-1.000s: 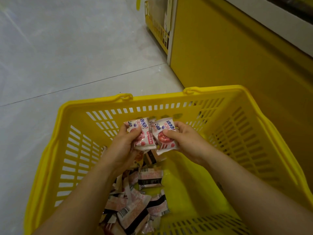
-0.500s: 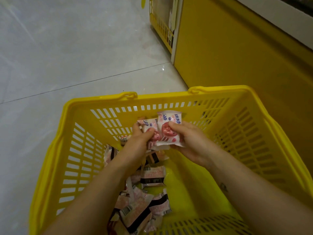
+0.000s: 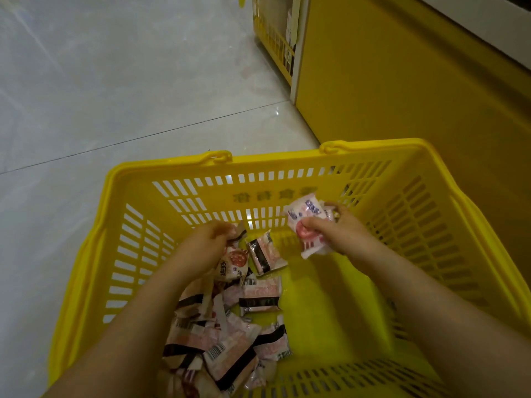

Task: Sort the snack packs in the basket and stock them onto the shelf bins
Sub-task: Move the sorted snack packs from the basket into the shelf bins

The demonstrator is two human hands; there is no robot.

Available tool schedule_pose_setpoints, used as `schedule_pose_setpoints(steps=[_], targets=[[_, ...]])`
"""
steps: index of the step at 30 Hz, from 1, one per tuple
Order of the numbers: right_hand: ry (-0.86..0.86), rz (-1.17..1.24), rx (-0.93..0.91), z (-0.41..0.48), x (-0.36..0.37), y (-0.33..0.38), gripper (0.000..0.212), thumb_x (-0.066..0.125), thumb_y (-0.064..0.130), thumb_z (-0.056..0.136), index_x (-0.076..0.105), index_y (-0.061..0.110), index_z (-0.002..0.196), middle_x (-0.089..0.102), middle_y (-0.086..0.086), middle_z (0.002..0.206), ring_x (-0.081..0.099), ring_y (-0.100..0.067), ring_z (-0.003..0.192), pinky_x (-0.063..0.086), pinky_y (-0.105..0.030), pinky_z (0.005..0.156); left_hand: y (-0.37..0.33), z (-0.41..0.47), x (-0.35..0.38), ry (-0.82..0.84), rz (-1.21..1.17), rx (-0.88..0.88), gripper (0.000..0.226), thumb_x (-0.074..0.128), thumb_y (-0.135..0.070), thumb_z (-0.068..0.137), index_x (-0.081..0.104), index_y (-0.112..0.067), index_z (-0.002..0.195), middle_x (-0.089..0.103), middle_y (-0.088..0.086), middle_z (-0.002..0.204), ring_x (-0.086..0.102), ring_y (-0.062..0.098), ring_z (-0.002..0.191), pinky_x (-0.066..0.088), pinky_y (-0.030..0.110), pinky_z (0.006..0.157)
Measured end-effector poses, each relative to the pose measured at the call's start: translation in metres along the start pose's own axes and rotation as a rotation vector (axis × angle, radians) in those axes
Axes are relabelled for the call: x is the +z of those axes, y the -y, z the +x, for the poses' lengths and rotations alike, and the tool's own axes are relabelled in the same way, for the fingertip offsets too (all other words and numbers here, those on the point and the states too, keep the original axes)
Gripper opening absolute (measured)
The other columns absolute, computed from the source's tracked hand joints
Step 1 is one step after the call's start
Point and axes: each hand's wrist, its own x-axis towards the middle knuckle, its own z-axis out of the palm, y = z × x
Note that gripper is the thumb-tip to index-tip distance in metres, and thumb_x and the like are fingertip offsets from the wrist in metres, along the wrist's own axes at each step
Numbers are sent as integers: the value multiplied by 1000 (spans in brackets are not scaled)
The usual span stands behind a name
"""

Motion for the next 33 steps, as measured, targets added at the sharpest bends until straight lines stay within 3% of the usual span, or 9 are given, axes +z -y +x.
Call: schedule_pose_setpoints(steps=[2, 4, 7, 12, 14, 18, 21, 26, 33], targets=[[-93, -283, -50, 6, -9, -18, 72, 80, 23, 73, 36, 19, 130, 64, -2, 101, 66, -17, 80, 52, -26, 59, 16, 3, 3, -68, 253, -66, 38, 47, -9, 97, 54, -22, 131, 58, 4, 130, 54, 10, 84, 45, 18, 63], [-91, -457, -88, 10, -14, -37, 81, 82, 22, 71, 32, 15, 134, 63, -6, 105, 65, -17, 84, 50, -25, 63, 32, 6, 9, 27, 490, -107, 43, 48, -12, 96, 46, -23, 138, 54, 6, 136, 57, 21, 105, 51, 33, 79], [-93, -761, -158, 13, -20, -61, 92, 81, 28, 72, 27, 9, 143, 52, -13, 131, 55, -28, 114, 46, -33, 89, 43, 8, 11, 105, 531, -129, 47, 46, -33, 99, 36, -23, 144, 47, 4, 145, 49, 24, 125, 45, 39, 98], [-65, -1079, -188, 16, -19, -75, 96, 73, 42, 78, 15, 13, 149, 38, -9, 144, 40, -29, 129, 39, -38, 102, 33, 6, 26, 23, 617, -134, 67, 49, -70, 83, 47, -25, 133, 55, 1, 133, 54, 20, 117, 41, 43, 103], [-45, -1115, -159, 18, -16, -76, 101, 72, 42, 80, 6, 15, 152, 33, -9, 147, 37, -30, 132, 39, -40, 102, 30, 8, 31, 32, 578, -134, 62, 58, -60, 84, 47, -22, 132, 56, 2, 131, 55, 20, 115, 44, 40, 100], [-9, -1125, -134, 22, -15, -79, 103, 71, 40, 81, 0, 17, 152, 32, -12, 147, 40, -34, 129, 39, -39, 99, 22, 16, 15, 91, 294, -132, 48, 66, -21, 87, 53, -17, 133, 60, 4, 122, 60, 10, 85, 46, 19, 62], [-7, -1105, -142, 22, -16, -79, 104, 73, 38, 80, 2, 18, 152, 34, -12, 146, 41, -33, 128, 39, -38, 99, 20, 25, -1, 99, 267, -141, 50, 58, -4, 89, 52, -19, 136, 58, 9, 126, 60, 15, 81, 47, 22, 54], [-8, -1089, -158, 22, -16, -79, 105, 75, 37, 78, 4, 19, 152, 35, -12, 145, 41, -33, 128, 39, -38, 99, 20, 34, 4, 170, 884, -68, 61, 50, -12, 94, 35, -45, 142, 51, 3, 140, 54, 23, 115, 48, 33, 88], [25, -1145, -198, 18, -17, -76, 106, 75, 37, 77, 1, 27, 152, 40, -12, 135, 50, -30, 118, 45, -32, 84, 35, 42, 17, 212, 1025, -13, 48, 39, -41, 99, 32, -32, 145, 47, 3, 143, 43, 25, 130, 26, 46, 109]])
